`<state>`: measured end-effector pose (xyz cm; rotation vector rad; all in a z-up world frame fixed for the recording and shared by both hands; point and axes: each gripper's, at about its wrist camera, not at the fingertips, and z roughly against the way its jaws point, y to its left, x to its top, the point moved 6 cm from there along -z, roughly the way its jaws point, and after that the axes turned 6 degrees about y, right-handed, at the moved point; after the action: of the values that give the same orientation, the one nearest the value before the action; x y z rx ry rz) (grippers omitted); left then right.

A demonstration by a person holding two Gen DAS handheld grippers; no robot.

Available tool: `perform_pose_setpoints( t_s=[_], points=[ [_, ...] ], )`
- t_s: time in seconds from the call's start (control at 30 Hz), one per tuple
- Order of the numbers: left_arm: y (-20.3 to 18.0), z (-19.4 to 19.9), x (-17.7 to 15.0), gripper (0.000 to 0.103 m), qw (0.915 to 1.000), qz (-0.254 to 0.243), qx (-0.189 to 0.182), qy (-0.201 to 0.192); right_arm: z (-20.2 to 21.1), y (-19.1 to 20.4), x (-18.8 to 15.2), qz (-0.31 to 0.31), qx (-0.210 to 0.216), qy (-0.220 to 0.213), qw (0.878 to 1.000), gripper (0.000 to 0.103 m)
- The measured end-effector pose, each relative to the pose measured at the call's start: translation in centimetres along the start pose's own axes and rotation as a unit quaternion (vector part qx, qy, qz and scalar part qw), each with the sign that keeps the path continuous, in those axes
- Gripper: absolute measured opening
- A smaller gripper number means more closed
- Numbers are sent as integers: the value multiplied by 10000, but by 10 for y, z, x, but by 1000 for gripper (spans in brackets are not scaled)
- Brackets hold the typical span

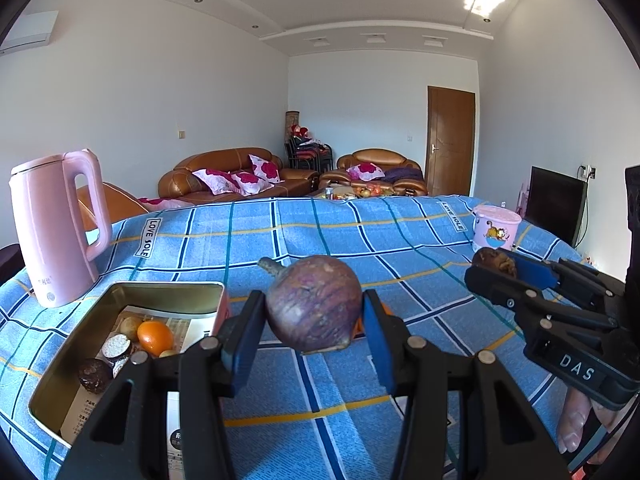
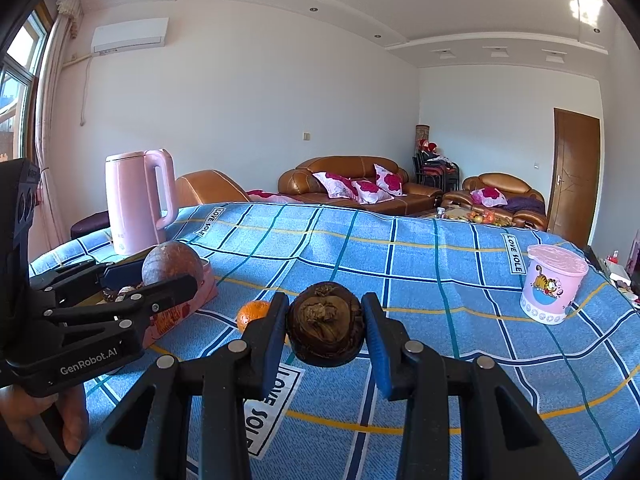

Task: Organize fruits
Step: 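Carry the purple and brown fruits over the pink tin box with both tools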

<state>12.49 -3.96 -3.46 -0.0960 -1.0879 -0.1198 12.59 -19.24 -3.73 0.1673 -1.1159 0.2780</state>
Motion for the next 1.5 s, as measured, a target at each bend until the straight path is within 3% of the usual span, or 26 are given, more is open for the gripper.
perform_pose_setpoints(
  t_s=[0.23,0.8,1.5],
  points=[
    [0,9,2,50,9998,-51,89,-192,3,3,2,72,-46,-99,9999,40],
    [20,17,-2,50,9999,53,103,-102,-5,38,10,429,228,64,9988,40],
    [111,21,-9,50,9947,560,821,273,-30,117,61,961,927,33,9910,40]
  ],
)
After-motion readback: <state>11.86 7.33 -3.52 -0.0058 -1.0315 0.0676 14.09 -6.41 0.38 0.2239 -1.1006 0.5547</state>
